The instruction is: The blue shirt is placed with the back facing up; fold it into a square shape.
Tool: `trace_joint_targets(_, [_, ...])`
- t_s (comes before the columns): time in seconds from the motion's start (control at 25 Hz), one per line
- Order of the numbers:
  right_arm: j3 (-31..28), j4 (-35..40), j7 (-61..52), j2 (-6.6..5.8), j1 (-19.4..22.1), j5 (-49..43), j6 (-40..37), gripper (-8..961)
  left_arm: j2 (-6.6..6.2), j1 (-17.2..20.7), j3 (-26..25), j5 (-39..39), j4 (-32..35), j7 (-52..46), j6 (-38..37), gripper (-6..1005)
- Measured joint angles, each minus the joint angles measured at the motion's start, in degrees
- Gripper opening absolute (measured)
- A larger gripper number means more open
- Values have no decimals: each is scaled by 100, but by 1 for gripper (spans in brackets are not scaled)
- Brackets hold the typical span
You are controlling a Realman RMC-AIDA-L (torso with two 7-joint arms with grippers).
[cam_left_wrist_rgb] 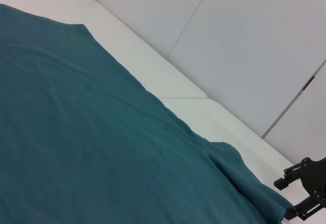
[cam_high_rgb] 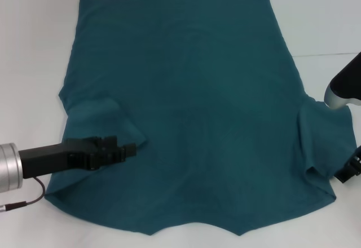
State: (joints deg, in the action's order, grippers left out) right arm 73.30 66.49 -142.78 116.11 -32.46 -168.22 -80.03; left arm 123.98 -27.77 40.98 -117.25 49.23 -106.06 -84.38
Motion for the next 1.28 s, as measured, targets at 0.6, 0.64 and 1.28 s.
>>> trace_joint_targets(0.6, [0,-9,-130,-9,3,9,285,824,3,0,-11,1,-45,16,83,720])
trace_joint_targets(0.64, [0,-12,-130,-11,3,9,269,788,3,0,-11,-1,-45,16,86,720])
trace_joint_targets(1.28, [-28,-181,-143,-29,2,8,196,221,3,0,-11,-20,-51,15,160,723])
